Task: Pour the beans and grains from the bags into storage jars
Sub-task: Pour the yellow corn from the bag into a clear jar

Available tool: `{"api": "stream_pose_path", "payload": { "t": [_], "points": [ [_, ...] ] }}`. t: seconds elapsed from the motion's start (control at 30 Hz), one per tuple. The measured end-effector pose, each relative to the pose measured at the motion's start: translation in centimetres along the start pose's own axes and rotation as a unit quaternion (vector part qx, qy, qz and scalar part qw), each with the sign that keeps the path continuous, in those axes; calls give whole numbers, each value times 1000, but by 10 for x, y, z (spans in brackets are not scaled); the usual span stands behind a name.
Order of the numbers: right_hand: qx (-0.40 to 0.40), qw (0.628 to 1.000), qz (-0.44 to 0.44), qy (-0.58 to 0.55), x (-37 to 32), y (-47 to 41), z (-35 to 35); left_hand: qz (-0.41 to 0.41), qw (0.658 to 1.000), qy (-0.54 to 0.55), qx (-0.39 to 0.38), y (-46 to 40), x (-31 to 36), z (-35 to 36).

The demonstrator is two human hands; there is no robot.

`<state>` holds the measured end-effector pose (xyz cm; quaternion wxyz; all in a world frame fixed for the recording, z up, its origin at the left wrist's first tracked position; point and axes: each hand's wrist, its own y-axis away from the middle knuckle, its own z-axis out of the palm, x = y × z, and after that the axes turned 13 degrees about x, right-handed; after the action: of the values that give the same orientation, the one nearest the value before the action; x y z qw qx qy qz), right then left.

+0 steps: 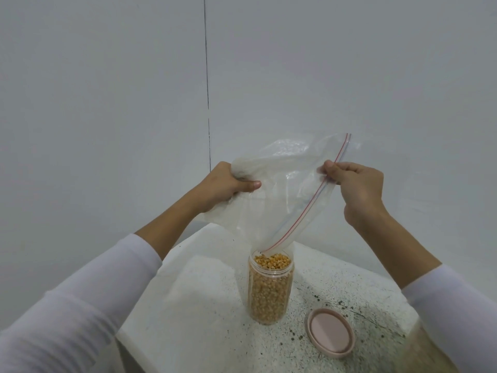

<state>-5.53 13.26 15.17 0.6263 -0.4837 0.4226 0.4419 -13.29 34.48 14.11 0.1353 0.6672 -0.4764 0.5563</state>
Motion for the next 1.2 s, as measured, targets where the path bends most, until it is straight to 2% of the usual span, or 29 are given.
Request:
{"api": "stream_pose_path", "payload": {
  "t": [0.37,0.53,0.7,0.83,0.97,1.07,1.2],
  "points": [
    [-53,998,-30,16,-12,-2,13,-14,999,45,12,-2,-12,-13],
    [-75,997,-33,15,-14,-8,22,-15,1000,15,2,-2,-23,-21],
    [-66,997,-34,31,-6,-20,35,-16,999,32,36,-2,-43,-36],
    [-76,995,-47,52,7,-27,46,-22,999,-1,49,-6,-58,-49],
    [-81,994,-39,63,14,-31,56,10,996,80,26,-7,-64,-63],
    [-97,992,-31,80,19,-34,60,-34,979,182,80,-13,-63,-68],
    [-113,989,-27,91,21,-39,60,-53,954,212,205,-27,-65,-77]
  ]
}}
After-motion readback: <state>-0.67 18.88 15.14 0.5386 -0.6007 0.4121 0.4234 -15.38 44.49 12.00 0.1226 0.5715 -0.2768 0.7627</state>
